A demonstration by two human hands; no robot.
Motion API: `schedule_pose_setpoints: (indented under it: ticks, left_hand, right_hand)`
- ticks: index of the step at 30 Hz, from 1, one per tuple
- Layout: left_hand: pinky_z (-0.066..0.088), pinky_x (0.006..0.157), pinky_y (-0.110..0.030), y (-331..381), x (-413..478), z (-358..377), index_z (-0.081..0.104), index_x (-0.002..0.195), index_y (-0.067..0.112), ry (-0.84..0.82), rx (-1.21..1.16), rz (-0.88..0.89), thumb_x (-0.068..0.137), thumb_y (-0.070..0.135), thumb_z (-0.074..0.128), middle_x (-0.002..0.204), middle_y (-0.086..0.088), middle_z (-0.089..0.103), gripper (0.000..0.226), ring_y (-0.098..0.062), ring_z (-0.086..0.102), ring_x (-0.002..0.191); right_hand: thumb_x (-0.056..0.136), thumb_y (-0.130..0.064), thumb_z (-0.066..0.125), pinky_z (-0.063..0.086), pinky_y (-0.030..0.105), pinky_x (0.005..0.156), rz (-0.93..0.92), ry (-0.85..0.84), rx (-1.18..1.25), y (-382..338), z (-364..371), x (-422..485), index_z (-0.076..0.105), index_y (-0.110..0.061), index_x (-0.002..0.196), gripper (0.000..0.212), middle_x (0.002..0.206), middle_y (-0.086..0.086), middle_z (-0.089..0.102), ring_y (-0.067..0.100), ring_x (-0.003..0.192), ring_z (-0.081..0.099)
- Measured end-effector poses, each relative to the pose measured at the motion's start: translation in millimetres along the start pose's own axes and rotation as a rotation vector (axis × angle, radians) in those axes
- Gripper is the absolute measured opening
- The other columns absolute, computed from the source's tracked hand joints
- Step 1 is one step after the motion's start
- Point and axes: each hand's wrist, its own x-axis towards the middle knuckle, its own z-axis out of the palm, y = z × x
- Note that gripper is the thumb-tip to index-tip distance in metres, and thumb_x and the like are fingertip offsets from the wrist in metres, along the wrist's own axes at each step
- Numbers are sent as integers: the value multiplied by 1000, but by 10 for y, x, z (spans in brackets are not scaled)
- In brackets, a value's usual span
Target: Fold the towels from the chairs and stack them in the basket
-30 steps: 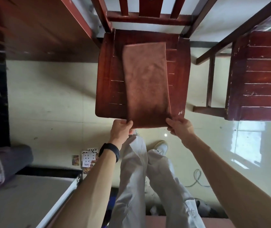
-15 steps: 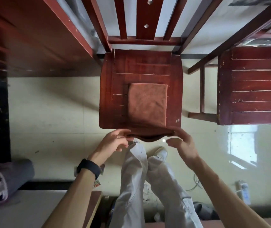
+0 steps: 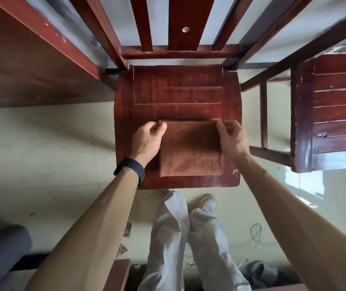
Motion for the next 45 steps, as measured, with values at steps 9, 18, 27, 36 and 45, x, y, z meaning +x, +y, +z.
schedule_pose_setpoints:
  ticks: [9,18,27,36,45]
  left_hand:
    - [44,81,-28,-38,229,175,65,115,10,74,169,16,100,40,53,113,-11,71,36,-31,64,105]
    - [49,80,-45,-96,5,297,53,126,12,370,491,255,92,47,53,120,-13,59,49,-34,59,106]
    - [7,120,-59,-499,-114,595,16,158,31,120,781,456,98,53,39,167,3,7,68,-18,4,154]
    - [14,117,-60,-637,-91,436,10,160,20,176,833,332,97,63,32,167,-6,10,79,-26,18,152]
    - [42,85,-28,-122,-226,328,55,128,13,218,83,-211,90,33,66,115,-9,64,44,-27,59,110]
  right_hand:
    - [101,-42,50,43,26,80,36,56,-41,-47,147,194,62,-15,112,32,97,-2,62,17,91,58]
    - [97,-41,53,40,37,90,-157,342,-205,-47,308,3,55,-11,118,37,114,10,57,30,105,54]
    - [105,-47,29,7,59,122,-457,77,-739,256,599,-125,18,-36,159,56,168,-2,13,18,156,5]
    - [103,-56,22,9,59,122,-208,203,-612,366,544,-175,11,-22,161,68,168,8,9,25,155,6]
    - [87,-39,70,50,32,90,238,-70,14,203,91,-276,52,-18,123,45,110,-1,64,19,100,63]
